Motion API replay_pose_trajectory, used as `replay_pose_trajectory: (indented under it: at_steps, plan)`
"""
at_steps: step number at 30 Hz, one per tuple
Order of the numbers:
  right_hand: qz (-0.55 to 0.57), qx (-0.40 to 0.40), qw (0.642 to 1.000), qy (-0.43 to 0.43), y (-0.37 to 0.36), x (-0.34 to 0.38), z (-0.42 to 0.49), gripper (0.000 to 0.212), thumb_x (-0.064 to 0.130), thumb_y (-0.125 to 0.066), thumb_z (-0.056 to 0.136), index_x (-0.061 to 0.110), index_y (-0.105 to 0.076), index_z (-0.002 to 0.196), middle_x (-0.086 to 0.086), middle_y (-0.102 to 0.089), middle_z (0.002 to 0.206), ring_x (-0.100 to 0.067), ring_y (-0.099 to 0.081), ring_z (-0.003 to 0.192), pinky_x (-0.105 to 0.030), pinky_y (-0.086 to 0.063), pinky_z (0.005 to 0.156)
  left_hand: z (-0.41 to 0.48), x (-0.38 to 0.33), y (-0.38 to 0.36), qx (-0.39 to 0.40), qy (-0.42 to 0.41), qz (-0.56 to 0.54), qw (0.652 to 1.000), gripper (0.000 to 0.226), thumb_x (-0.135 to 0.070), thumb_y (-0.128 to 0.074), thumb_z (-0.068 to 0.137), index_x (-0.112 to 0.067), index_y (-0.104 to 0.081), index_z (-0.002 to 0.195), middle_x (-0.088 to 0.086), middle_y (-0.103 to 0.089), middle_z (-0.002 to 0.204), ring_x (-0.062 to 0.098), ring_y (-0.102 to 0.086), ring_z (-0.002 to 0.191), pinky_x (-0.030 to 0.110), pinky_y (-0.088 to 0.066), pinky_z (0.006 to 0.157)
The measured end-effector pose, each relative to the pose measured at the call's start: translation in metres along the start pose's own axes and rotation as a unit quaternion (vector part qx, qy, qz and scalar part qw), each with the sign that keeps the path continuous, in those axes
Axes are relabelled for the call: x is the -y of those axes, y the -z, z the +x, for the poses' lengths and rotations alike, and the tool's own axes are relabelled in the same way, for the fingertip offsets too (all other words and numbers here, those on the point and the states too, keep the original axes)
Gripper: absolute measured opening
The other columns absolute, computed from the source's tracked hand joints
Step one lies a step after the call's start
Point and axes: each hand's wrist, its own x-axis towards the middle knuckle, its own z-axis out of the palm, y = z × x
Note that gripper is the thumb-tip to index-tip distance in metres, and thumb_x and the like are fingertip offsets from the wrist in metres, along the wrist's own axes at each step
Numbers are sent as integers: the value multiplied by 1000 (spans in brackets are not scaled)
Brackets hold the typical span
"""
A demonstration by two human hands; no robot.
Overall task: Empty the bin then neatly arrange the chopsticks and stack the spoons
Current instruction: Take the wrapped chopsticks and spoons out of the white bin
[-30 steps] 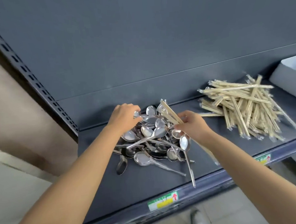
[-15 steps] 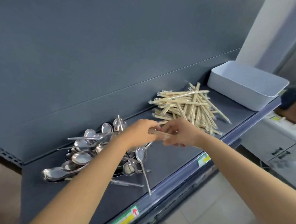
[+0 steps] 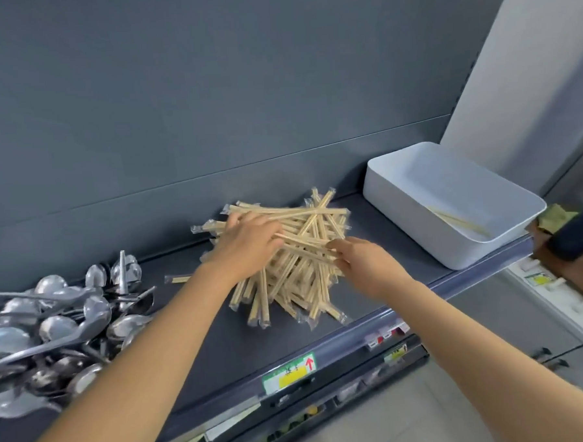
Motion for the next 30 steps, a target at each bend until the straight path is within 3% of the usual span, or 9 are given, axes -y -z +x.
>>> replay_pose_trajectory:
  at_steps: [5,8,10,14,18,21,25,30]
  plan:
    - [8,24,1000,-3,-2,-33,38,49,30,-51,95,18,-40,141,-6,-50,132,-29,-46,121,-39,-41,97,33,6,-15,-49,38,113,992,25,-20,-45,98,-20,-55,120,-2,-58,123,20,-47,118,34,-17,101]
    - [-11,23,1000,-1,-2,-54,58,49,29,-49,95,19,-37,142,-6,-52,127,-29,-46,120,-37,-38,98,60,5,-26,-69,61,110,990,37,-8,-48,94,-16,-52,130,2,-55,131,23,-46,122,35,-17,102]
    - [-8,8,1000,6,2,-67,66,48,28,-48,96,17,-38,141,-6,-54,123,-28,-48,117,-36,-39,95,84,-5,-33,-83,62,89,991,37,-13,-46,96,-14,-51,133,3,-55,133,24,-46,124,37,-19,104]
    - [-36,-40,998,22,37,-108,82,45,29,-46,97,17,-40,140,-6,-54,125,-29,-48,117,-36,-38,96,144,-53,-45,-104,21,67,992,42,-36,-37,93,-13,-61,118,5,-66,115,28,-58,108,36,-25,94]
    - [-45,-85,995,-20,79,-170,94,44,25,-49,95,17,-42,138,-5,-55,126,-29,-48,115,-37,-40,91,206,-116,-53,-114,-37,65,991,40,-36,-55,90,-10,-60,120,5,-65,115,29,-57,107,36,-27,96]
    - [-19,-53,996,-68,91,-228,98,47,25,-50,95,19,-39,140,-3,-52,131,-25,-47,121,-35,-42,94,245,-161,-61,-120,-61,60,989,39,-38,-50,90,-12,-59,117,4,-64,115,27,-57,107,35,-27,95]
    - [22,41,997,-68,86,-302,118,43,33,-59,90,19,-50,129,0,-56,123,-20,-54,111,-34,-46,90,287,-208,-88,-29,-20,120,992,37,-38,-44,95,-17,-49,124,1,-55,121,24,-48,116,36,-31,98]
    - [48,227,973,12,83,-343,140,45,44,-72,77,15,-55,106,2,-55,96,-18,-51,86,-30,-44,73,304,-240,-124,164,185,160,956,36,-27,-53,91,-15,-45,124,6,-52,120,28,-49,113,33,-32,71]
